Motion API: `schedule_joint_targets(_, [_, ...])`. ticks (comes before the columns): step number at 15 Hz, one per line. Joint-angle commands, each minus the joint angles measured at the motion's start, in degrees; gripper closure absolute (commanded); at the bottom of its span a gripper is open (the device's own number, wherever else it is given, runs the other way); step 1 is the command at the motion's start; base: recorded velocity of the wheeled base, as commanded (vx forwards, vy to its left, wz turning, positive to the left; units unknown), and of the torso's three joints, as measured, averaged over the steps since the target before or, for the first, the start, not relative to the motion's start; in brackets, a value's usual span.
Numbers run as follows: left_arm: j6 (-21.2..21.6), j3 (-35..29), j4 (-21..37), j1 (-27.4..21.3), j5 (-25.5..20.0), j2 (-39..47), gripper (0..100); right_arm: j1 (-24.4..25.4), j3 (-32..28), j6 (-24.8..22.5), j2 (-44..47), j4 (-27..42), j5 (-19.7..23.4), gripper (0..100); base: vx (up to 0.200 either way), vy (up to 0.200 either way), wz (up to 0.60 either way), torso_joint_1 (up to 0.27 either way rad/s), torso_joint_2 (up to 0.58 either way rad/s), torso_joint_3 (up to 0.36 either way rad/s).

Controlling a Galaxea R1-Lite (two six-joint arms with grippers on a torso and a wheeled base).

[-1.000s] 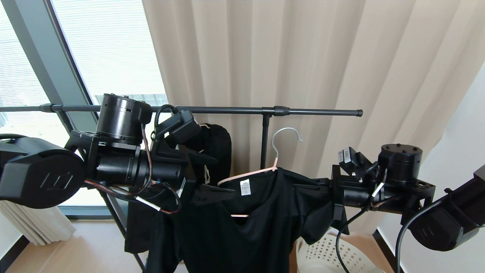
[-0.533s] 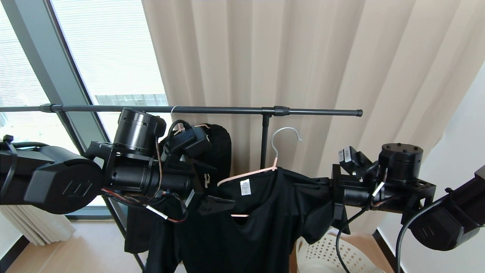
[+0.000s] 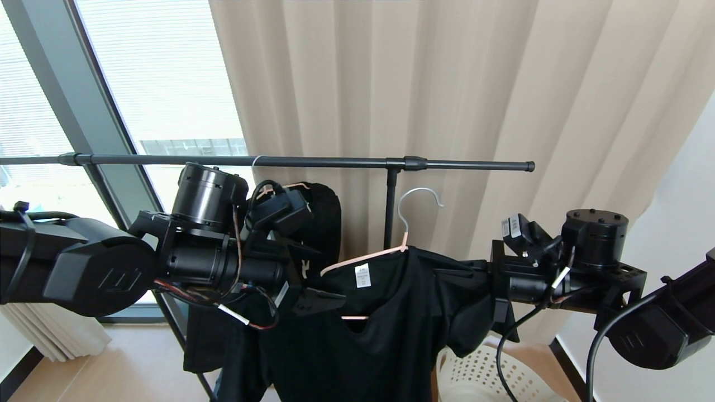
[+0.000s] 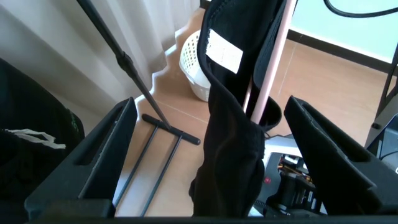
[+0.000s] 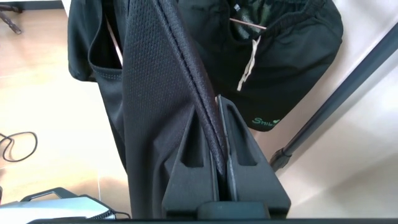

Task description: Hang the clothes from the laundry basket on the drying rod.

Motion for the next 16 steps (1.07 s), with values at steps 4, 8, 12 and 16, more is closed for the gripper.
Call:
schedule_joint_targets(4, [0.01,0.72,-0.25,0.09,0.0,-0.19,100,0.04,-0.13,-0.02,-0.05,-0.04,0.04,100,0.0,0.0,0.0,0.0,0.0,0.0])
schedule_joint_targets(8, [-0.08,2.3,-2.71,0.09,-0.09,-0.9,100,-0.05,0.22,-0.02,-0.93,-0.04,0.04,100,0.0,0.0,0.0,0.0,0.0,0.0])
schedule_joint_targets(12, [-0.52,3.88,-4.03,0.18,0.0,-3.18,100,-0.31,0.57,-0.02,-1.81,0.05,0.04,0,0.0,0.0,0.0,0.0,0.0,0.0])
schedule_joint_targets(16, [-0.78,6.08,-4.12,2.2,0.0,-8.02,100,-1.89,0.31,-0.19,-2.51,-0.13,-0.05,0,0.0,0.0,0.0,0.0,0.0,0.0])
